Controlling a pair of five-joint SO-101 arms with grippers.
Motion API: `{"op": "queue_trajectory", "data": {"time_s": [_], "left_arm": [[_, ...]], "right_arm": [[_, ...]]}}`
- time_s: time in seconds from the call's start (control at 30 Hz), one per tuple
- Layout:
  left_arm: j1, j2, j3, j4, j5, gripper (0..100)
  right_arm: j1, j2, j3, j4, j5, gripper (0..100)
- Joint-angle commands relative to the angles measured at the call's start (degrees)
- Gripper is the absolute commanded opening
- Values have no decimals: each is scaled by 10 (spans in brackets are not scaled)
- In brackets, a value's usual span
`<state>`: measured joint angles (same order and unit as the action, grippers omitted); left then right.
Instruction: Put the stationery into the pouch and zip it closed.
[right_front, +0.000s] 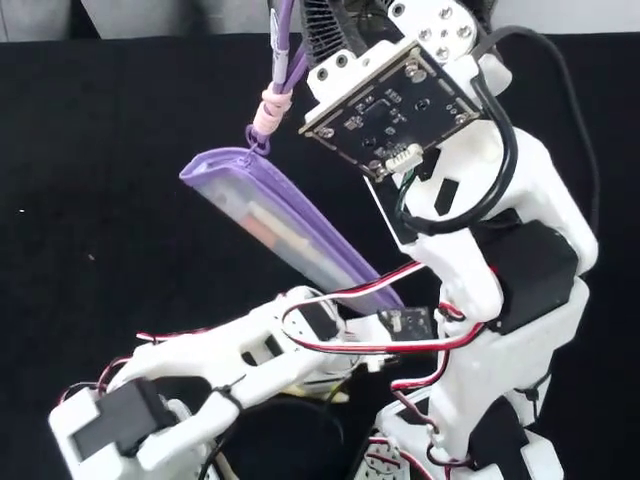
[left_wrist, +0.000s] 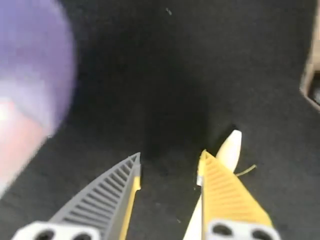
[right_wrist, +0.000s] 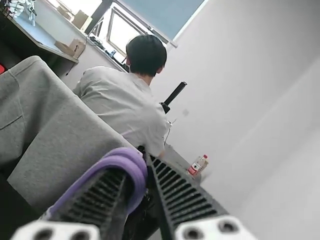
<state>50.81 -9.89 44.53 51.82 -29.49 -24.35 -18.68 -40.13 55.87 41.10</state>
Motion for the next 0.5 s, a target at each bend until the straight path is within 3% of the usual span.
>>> {"op": "queue_trajectory", "data": {"time_s": [0.0, 0.23, 0.47], "left_arm": [[7, -73, -22, 55, 1, 191], [-3, -157, 2, 78, -4, 195], [-2, -161, 44, 77, -55, 195]], "right_arm": [[11, -12, -6, 2, 3, 11], [32, -13, -7, 18, 3, 11], [33, -13, -9, 20, 3, 11]]}}
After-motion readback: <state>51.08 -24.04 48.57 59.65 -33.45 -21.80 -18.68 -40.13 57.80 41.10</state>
